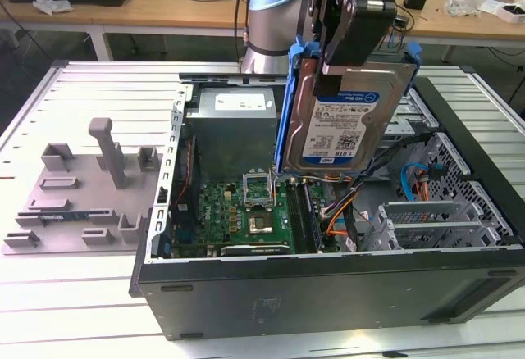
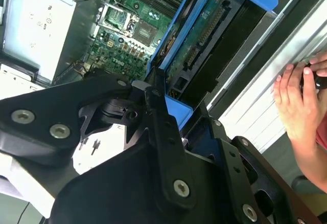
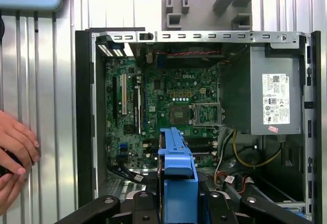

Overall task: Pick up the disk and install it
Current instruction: 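Insert the disk into the insertion slot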

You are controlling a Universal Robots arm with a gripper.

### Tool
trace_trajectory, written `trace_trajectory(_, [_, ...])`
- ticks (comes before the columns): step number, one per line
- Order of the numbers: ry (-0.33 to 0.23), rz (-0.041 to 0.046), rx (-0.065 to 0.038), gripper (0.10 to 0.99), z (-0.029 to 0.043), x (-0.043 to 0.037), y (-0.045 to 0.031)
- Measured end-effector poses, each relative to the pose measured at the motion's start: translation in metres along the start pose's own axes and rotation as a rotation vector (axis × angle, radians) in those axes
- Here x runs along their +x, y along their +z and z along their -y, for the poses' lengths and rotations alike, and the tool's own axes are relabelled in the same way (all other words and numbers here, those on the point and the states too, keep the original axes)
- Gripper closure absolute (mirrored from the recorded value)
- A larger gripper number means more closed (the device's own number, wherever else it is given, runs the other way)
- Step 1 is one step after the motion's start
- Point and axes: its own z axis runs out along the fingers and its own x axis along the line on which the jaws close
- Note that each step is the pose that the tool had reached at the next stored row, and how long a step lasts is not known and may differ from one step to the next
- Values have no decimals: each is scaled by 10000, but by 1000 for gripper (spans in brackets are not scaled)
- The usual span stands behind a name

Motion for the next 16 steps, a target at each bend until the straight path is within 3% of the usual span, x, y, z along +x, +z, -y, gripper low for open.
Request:
trace_trajectory(1, [0, 13, -1, 722, 1, 26, 2])
trace_trajectory(3, [-3, 205, -4, 722, 3, 155, 9])
trace_trajectory(7, [-4, 268, -6, 722, 55, 212, 16])
trace_trajectory(11, [-5, 268, -9, 722, 254, 266, 14])
trace_trajectory(13, [-3, 269, -9, 722, 312, 273, 14])
trace_trajectory(16, [-4, 269, -9, 722, 502, 314, 9])
